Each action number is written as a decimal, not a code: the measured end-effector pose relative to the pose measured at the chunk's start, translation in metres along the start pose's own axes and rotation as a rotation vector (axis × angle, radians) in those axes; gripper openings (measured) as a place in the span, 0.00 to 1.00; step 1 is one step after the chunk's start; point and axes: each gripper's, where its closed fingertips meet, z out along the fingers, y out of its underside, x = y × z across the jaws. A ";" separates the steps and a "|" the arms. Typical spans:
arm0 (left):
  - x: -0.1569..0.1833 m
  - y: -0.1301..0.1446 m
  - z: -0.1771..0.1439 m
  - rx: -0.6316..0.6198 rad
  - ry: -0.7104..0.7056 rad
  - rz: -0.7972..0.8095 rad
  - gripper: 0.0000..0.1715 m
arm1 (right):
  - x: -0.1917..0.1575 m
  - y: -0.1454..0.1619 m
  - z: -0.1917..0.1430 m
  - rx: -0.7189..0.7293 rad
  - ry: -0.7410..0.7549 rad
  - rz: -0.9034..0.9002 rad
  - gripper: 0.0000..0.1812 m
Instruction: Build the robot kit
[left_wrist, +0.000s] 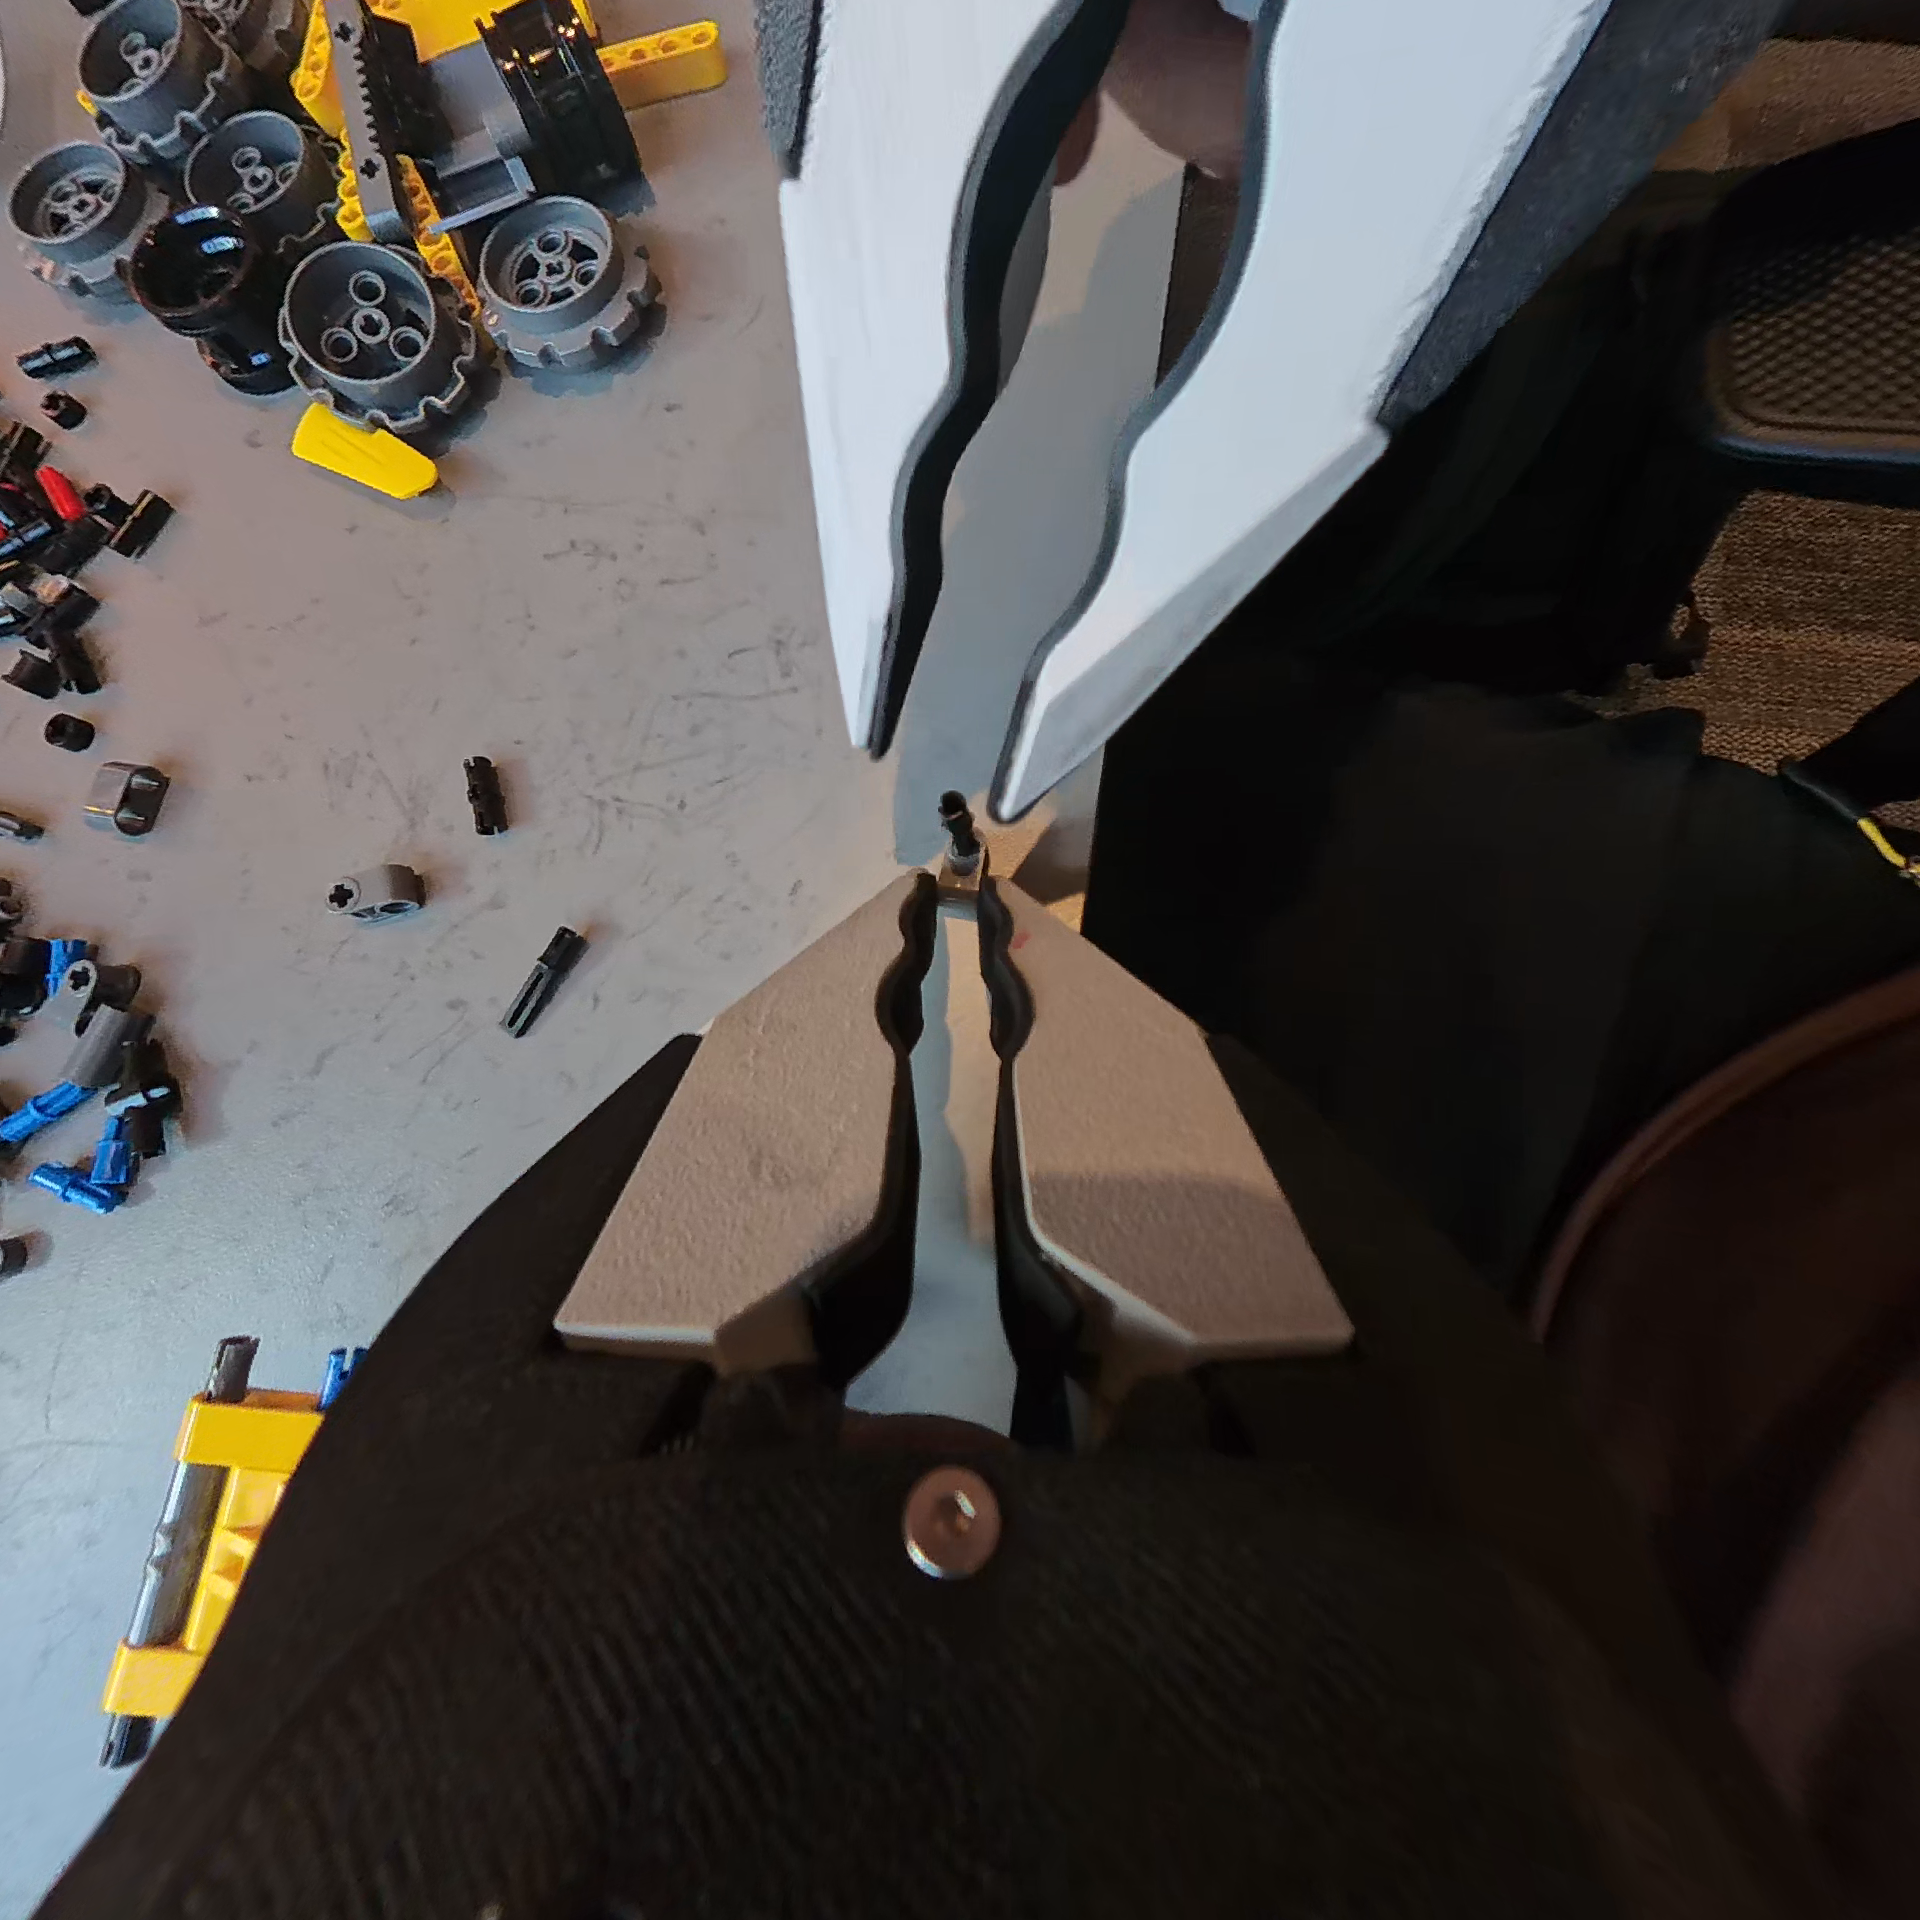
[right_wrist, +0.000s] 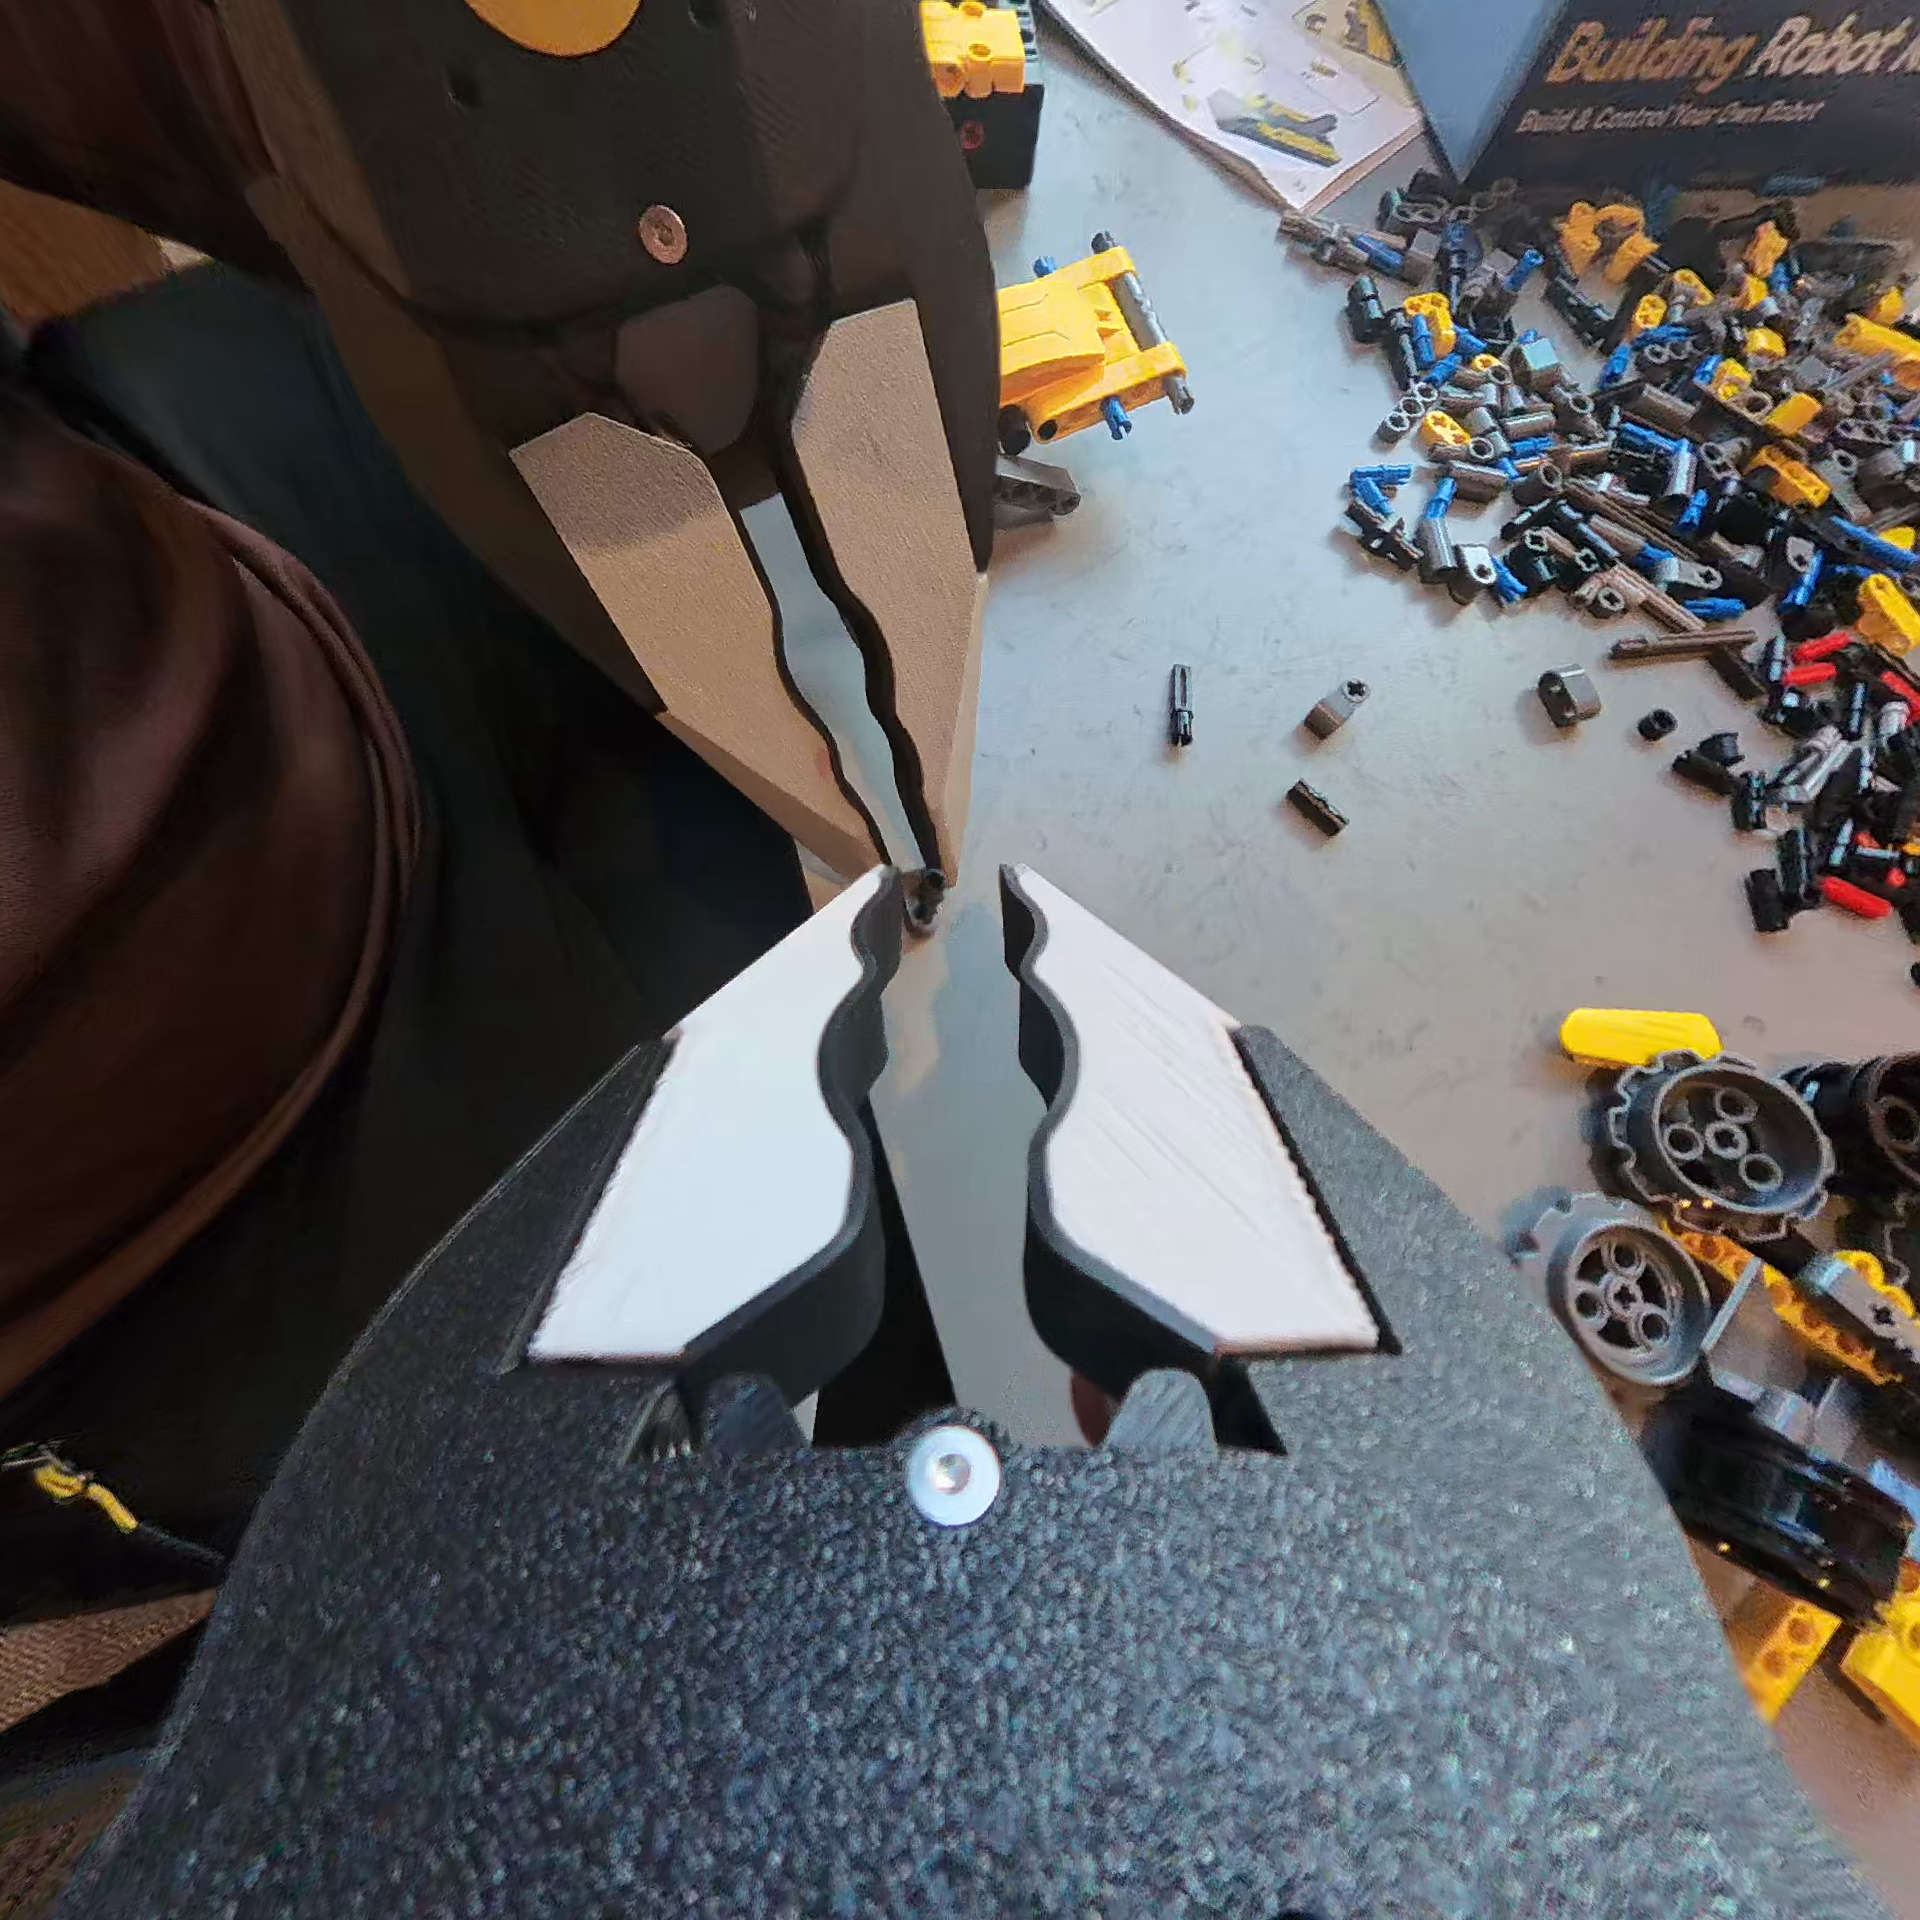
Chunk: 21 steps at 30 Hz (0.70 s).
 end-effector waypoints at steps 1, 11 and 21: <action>0.000 0.000 0.000 -0.002 -0.002 0.005 0.03 | -0.001 0.000 0.002 -0.016 -0.002 -0.016 0.07; -0.001 -0.003 -0.003 0.011 0.009 0.000 0.03 | 0.000 0.001 0.003 -0.048 0.044 -0.076 0.16; 0.001 -0.011 -0.013 0.064 0.082 -0.104 0.03 | 0.011 -0.002 -0.014 -0.032 0.276 -0.243 0.24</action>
